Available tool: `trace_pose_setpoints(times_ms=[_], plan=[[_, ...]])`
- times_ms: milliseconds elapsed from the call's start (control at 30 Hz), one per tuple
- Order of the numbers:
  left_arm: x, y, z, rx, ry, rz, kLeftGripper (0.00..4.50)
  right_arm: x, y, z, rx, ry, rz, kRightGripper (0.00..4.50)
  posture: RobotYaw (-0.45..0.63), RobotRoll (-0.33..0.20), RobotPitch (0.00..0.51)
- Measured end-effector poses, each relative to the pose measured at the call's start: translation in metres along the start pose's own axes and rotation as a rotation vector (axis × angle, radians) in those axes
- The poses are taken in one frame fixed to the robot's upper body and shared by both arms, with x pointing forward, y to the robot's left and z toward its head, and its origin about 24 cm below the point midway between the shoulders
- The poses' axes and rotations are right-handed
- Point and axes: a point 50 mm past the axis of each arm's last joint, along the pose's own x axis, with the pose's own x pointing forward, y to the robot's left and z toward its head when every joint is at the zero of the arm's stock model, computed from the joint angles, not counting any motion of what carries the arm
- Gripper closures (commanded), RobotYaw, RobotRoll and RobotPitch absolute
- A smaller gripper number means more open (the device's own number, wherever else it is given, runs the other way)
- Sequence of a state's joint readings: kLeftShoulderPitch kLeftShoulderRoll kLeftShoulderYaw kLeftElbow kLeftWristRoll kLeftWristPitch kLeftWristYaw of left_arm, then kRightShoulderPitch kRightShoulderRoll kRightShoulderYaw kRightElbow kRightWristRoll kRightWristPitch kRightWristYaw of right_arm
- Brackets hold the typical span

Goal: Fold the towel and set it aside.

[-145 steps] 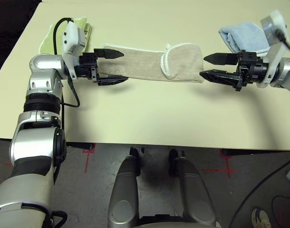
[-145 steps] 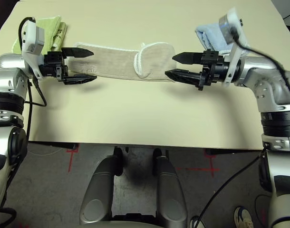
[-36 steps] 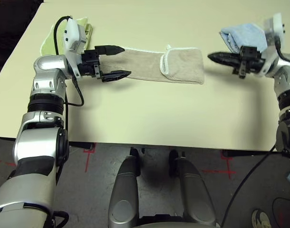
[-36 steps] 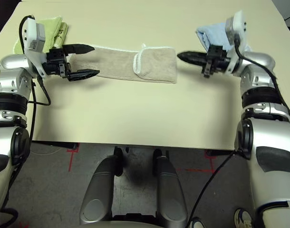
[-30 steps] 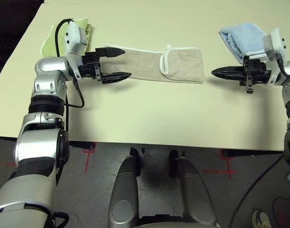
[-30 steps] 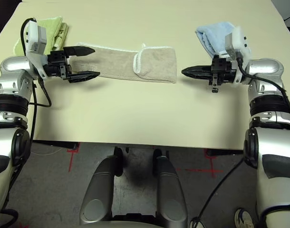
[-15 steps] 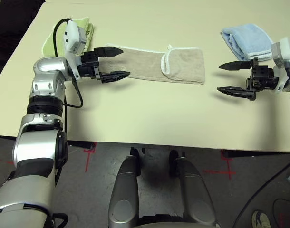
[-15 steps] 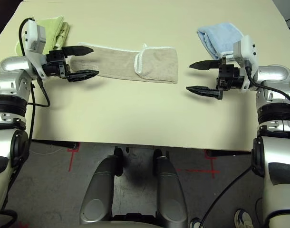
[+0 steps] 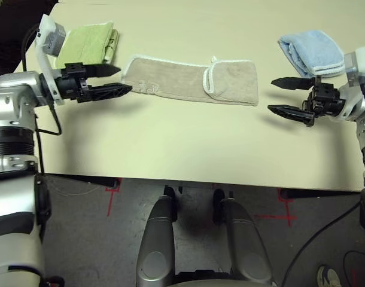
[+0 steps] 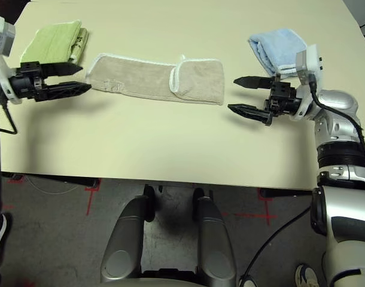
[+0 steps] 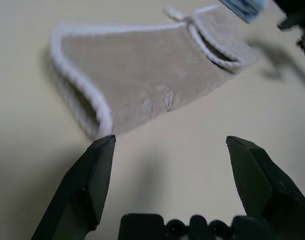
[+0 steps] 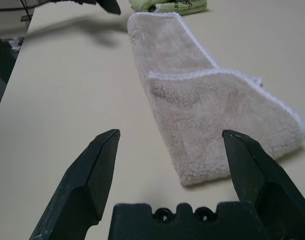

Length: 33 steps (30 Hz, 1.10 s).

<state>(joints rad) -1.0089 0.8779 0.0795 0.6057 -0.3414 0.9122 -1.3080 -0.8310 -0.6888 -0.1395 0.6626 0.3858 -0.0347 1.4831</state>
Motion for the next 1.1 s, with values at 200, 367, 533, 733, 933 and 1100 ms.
trace_pose_setpoints(times_ms=[200,367,533,733,933,1100], plan=[[0.014,-0.002,-0.006,-0.269,0.003,0.028,0.0,0.001,0.003,0.0,0.002,-0.003,0.0,0.07,0.07,0.0,0.319],[0.028,0.001,-0.006,-0.418,-0.047,0.047,0.0,0.002,0.004,0.001,-0.003,-0.001,-0.002,0.07,0.07,0.0,0.319],[0.042,0.003,-0.004,-0.493,-0.11,0.071,0.0,0.004,0.004,0.004,-0.01,-0.003,-0.006,0.07,0.07,0.0,0.317],[0.049,0.007,0.003,-0.516,-0.178,0.121,0.0,0.005,0.004,0.006,-0.011,-0.004,-0.011,0.07,0.06,0.0,0.31],[0.051,0.013,0.003,-0.502,-0.205,0.182,0.0,0.008,0.005,0.008,-0.025,-0.01,-0.009,0.07,0.06,0.0,0.307],[0.053,0.017,-0.002,-0.524,-0.2,0.2,1.76,0.008,0.005,0.008,-0.025,-0.009,-0.012,0.0,0.06,0.0,0.305]])
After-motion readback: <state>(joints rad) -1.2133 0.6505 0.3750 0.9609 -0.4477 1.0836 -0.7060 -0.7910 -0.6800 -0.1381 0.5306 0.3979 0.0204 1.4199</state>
